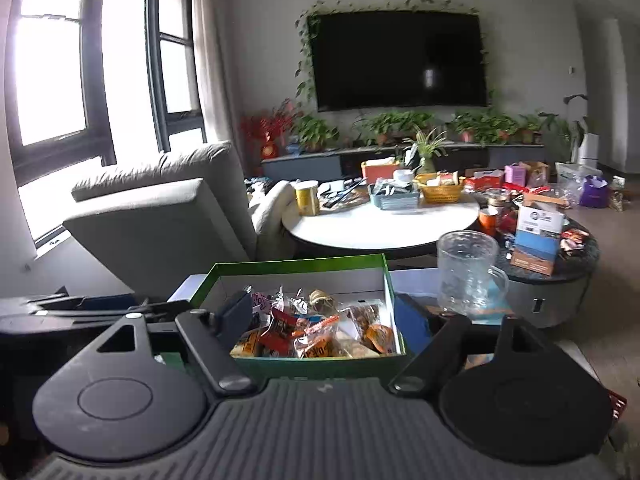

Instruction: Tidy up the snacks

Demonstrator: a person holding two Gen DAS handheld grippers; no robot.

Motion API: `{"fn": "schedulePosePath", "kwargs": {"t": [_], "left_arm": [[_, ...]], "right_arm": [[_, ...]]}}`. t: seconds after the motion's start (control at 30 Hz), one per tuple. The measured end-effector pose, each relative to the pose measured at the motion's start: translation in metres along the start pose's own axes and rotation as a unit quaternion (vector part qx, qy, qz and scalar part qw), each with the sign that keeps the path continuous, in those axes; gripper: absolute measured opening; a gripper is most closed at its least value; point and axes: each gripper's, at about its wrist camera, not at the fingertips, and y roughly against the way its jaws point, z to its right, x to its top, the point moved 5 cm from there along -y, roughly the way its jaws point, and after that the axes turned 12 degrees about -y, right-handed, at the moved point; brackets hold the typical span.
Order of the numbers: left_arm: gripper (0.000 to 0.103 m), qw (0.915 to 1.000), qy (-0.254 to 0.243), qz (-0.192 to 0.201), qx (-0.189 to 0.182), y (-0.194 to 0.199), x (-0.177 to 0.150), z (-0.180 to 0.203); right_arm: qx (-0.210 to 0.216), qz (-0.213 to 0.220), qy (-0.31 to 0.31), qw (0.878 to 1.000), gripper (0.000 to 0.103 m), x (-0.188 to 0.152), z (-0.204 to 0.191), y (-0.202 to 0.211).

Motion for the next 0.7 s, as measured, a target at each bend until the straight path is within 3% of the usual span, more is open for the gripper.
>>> {"fn": "schedulePosePath", "kwargs": {"t": [0.2,0.4,0.7], "left_arm": [[0.066,0.9995,-0.023,0.007,0.019,0.034,-0.012,0.014],[0.068,0.9975,-0.025,0.028,0.061,0.056,-0.015,0.021],[0.068,0.9963,-0.051,0.031,0.062,0.071,-0.019,0.036]], "right_arm": [[-0.004,0.008,-0.003,1.000,0.041,-0.008,-0.002,0.029],[-0.014,0.030,0.001,0.999,0.041,-0.013,-0.002,0.047],[-0.008,0.032,-0.002,0.999,0.041,-0.022,-0.004,0.058]]}}
